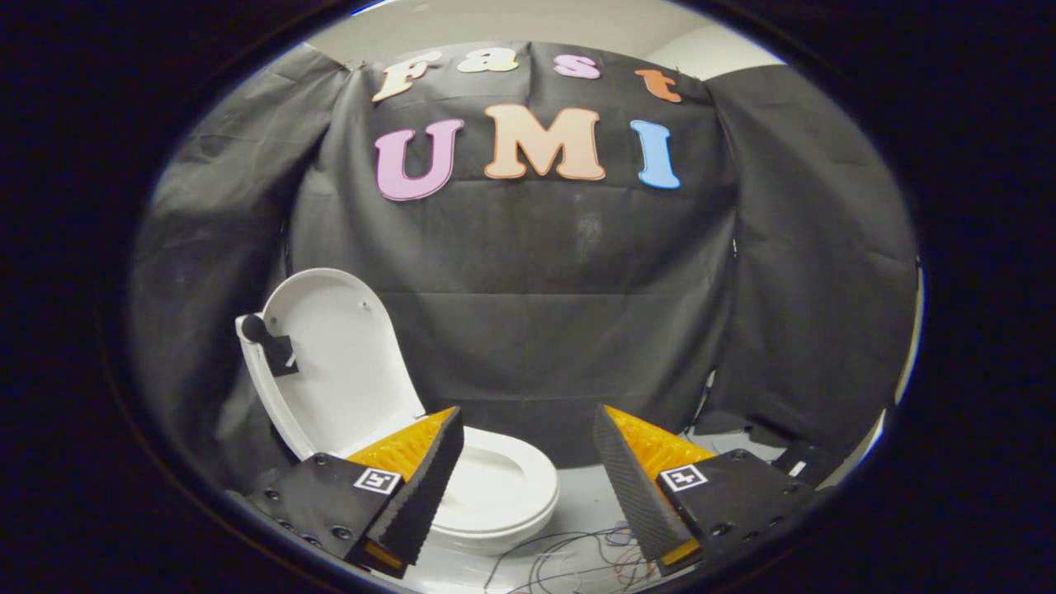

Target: Open the toilet lid.

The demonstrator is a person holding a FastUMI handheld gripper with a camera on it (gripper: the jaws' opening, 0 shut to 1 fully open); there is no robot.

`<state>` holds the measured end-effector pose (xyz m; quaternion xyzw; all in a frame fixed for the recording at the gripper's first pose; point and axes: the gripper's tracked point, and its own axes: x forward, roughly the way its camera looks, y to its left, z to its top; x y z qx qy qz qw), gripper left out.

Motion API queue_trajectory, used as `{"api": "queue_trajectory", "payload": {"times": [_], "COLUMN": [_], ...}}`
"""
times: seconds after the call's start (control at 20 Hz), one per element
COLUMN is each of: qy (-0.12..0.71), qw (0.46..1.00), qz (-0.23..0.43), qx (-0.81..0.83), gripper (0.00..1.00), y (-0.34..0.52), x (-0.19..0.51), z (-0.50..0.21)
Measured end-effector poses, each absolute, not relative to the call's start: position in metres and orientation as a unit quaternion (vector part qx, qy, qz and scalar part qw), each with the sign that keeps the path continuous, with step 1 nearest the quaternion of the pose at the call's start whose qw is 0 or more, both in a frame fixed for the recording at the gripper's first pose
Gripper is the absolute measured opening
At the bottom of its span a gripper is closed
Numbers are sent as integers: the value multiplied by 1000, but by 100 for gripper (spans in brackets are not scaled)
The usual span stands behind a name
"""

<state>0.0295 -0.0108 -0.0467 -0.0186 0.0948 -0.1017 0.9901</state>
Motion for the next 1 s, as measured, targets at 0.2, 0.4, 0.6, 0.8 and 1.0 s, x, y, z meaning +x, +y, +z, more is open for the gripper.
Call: {"api": "queue_trajectory", "payload": {"times": [0.2, 0.4, 0.6, 0.8, 1.0], "qy": [60, 80, 78, 75, 75], "qw": [993, 992, 992, 991, 991], "qz": [-103, -99, -100, -106, -111], "qx": [-12, -17, -19, -15, -14], "gripper": [98, 98, 99, 99, 99], "y": [-13, -10, -12, -15, -19], "x": [28, 27, 27, 25, 24], "z": [-19, -31, -28, -26, -26]}}
